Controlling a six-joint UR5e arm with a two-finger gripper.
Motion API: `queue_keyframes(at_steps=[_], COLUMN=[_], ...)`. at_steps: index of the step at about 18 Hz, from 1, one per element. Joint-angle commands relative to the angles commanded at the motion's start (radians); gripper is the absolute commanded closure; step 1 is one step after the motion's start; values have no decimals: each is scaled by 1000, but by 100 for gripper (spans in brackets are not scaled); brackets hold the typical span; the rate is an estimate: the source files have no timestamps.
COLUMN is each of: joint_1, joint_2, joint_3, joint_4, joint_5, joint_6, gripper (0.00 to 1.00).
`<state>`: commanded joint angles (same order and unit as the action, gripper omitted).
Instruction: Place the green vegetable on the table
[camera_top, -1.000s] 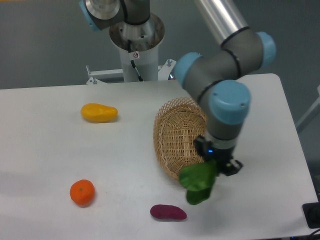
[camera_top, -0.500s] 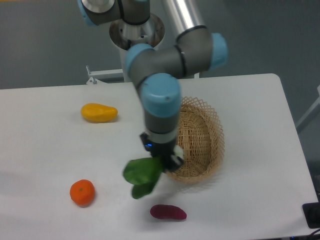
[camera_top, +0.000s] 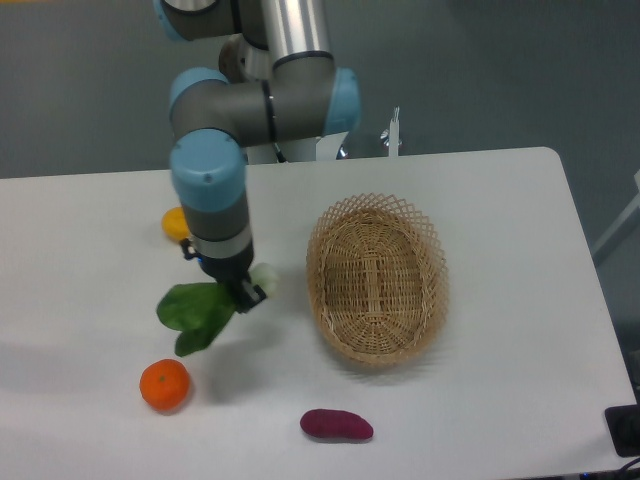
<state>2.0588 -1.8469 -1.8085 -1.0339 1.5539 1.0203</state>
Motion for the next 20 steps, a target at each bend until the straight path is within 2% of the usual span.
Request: queue_keyframes(at_steps=[3, 7, 8, 9, 15, 20], joint_1=[-35, -57, -65, -69, -63, 59], joint_2=[-5, -9, -12, -12, -12, -14], joint_3=[-17, -20, -18, -18, 15, 83], joint_4=[2, 0, 2, 2, 20, 20], joint_5=[0, 0, 0, -2, -2, -5], joint_6=[-19, -20, -20, -22, -17, -5], gripper=[47, 28, 20, 0, 0, 0])
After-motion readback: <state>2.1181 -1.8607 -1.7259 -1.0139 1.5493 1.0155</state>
